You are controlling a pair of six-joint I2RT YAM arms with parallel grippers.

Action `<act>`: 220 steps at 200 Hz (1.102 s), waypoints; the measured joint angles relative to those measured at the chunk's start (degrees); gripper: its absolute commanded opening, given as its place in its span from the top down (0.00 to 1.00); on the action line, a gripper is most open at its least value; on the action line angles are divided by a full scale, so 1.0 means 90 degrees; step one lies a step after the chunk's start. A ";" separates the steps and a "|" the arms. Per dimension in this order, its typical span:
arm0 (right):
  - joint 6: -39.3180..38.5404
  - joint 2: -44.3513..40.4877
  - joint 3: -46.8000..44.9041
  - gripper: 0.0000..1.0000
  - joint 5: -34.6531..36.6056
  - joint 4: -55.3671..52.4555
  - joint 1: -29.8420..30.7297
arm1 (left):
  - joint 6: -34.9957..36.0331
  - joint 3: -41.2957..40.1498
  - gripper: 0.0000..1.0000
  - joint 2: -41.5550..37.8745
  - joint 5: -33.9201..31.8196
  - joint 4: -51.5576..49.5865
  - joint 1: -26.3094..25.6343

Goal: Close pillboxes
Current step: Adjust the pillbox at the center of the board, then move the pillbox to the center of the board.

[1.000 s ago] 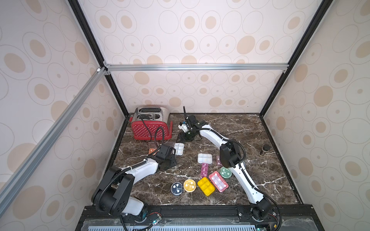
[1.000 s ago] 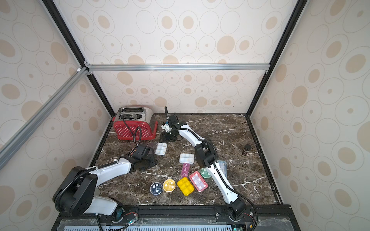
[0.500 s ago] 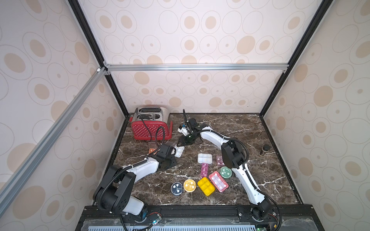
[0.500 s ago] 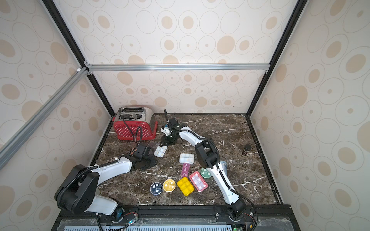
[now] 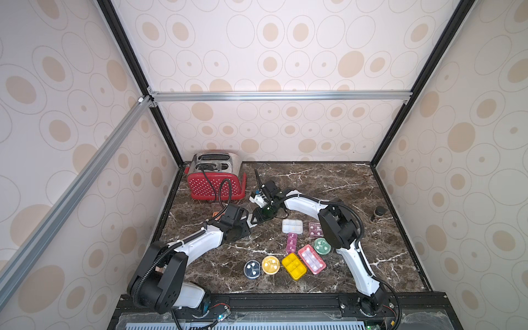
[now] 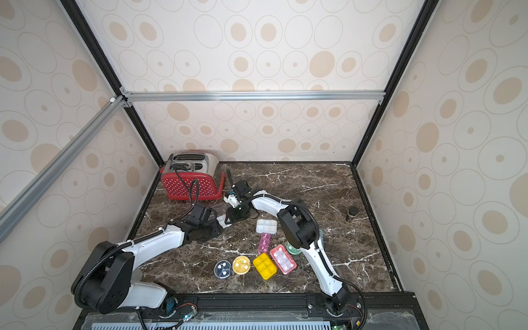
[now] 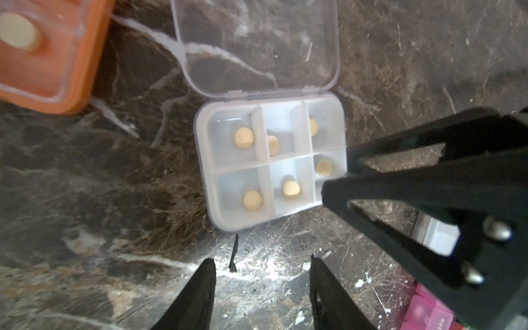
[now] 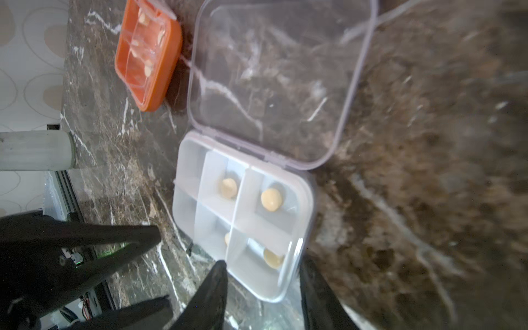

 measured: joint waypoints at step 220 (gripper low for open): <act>0.0398 -0.1705 -0.0243 0.56 0.0413 -0.0867 -0.0401 | 0.1171 0.1030 0.72 0.1134 -0.1411 -0.0998 0.0189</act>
